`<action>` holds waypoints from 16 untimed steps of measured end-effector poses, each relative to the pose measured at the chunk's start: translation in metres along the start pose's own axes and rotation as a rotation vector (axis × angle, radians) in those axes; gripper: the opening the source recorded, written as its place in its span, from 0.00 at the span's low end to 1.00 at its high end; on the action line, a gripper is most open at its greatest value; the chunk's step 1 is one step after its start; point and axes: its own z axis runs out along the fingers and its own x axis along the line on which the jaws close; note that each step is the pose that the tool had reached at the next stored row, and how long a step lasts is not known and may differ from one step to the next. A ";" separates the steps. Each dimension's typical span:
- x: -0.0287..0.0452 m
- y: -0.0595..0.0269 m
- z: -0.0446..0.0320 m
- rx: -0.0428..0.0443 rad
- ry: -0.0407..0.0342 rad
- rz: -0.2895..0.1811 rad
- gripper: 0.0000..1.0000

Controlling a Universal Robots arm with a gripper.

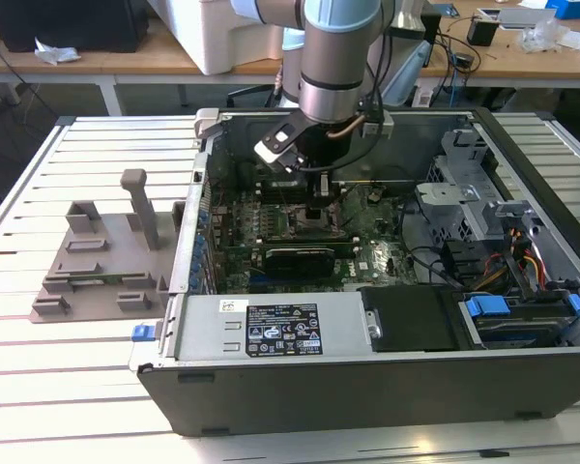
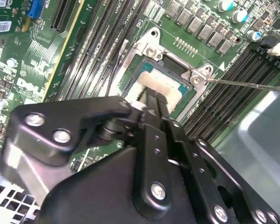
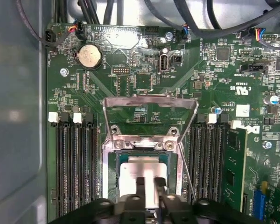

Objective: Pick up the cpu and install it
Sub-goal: 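Place the cpu into insertion slot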

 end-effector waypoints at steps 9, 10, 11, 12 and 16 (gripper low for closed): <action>0.0005 -0.0009 0.0109 0.0005 0.0118 -0.037 0.11; 0.0007 0.0021 0.0111 -0.0001 0.0125 -0.037 0.11; 0.0006 0.0072 0.0110 0.0002 0.0128 -0.037 0.11; 0.0007 0.0105 0.0101 -0.0004 0.0136 -0.038 0.11; -0.0002 0.0096 -0.0118 0.0003 0.0105 -0.037 0.11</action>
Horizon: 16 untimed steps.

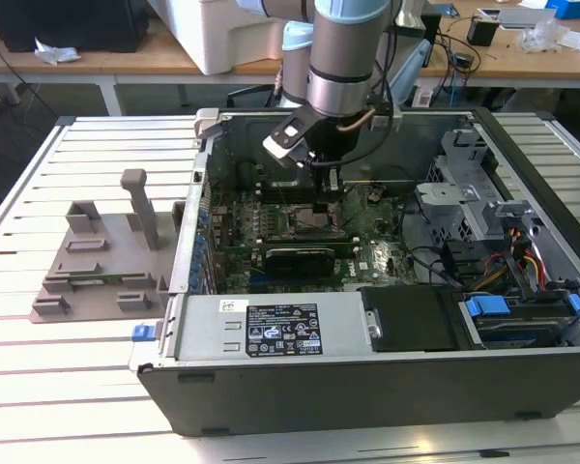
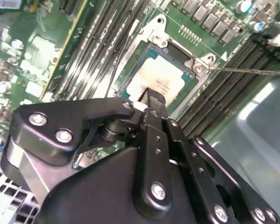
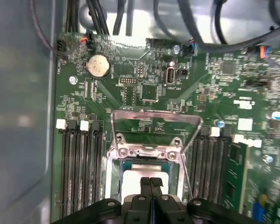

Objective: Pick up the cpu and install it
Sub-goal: 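Place the cpu into insertion slot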

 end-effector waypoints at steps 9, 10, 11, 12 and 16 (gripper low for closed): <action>-0.0007 -0.0012 -0.0265 0.0000 -0.0005 0.000 0.11; -0.0007 -0.0013 -0.0294 0.0000 -0.0004 0.000 0.11; -0.0008 -0.0015 -0.0333 0.0000 -0.0004 0.000 0.11; -0.0009 -0.0016 -0.0361 0.0000 -0.0004 0.000 0.11; -0.0014 -0.0025 -0.0551 0.0001 -0.0005 0.000 0.11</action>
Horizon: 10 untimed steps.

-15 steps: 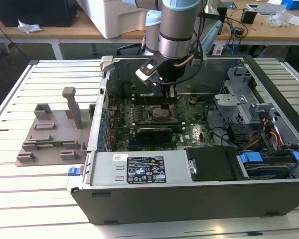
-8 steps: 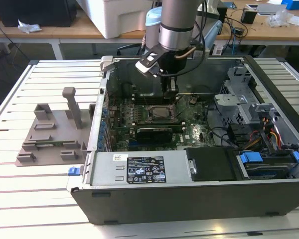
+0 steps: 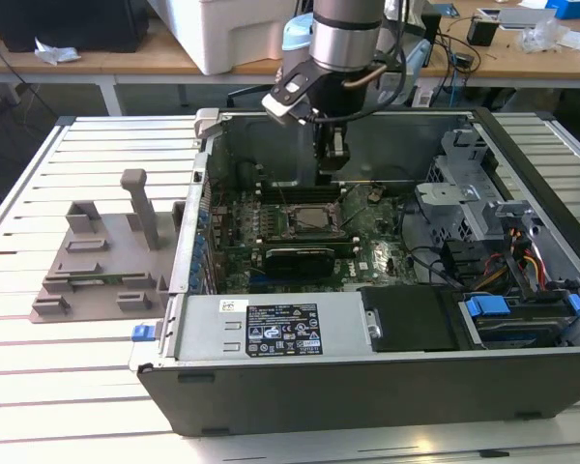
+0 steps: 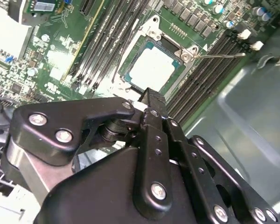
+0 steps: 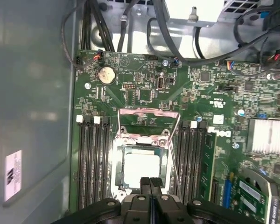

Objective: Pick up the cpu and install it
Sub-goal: 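Place the cpu into insertion slot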

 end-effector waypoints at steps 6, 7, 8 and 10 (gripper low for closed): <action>-0.0007 -0.0012 -0.0271 -0.0001 0.0001 0.000 0.11; -0.0009 -0.0016 -0.0356 -0.0001 0.0001 0.000 0.11; -0.0009 -0.0017 -0.0383 -0.0001 0.0001 0.000 0.11; -0.0011 -0.0020 -0.0450 -0.0001 0.0000 0.000 0.11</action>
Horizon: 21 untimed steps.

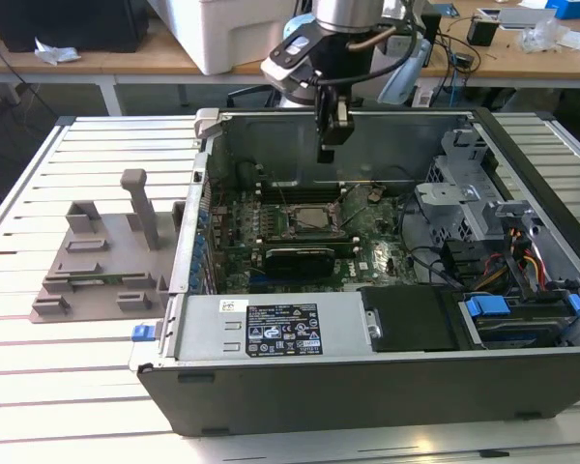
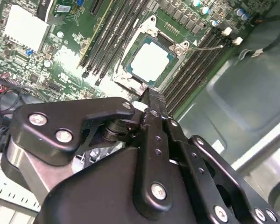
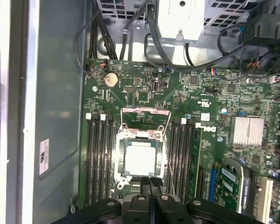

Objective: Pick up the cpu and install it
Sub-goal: 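Place the cpu into insertion slot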

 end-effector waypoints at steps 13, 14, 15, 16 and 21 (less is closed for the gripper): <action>-0.0013 -0.0023 -0.0515 -0.0001 0.0002 0.000 0.11; -0.0013 -0.0023 -0.0514 -0.0002 0.0006 0.000 0.11; -0.0012 -0.0023 -0.0514 -0.0001 0.0007 0.000 0.11; -0.0012 -0.0022 -0.0515 0.0000 0.0007 0.000 0.11; -0.0013 -0.0023 -0.0515 0.0000 0.0011 0.000 0.11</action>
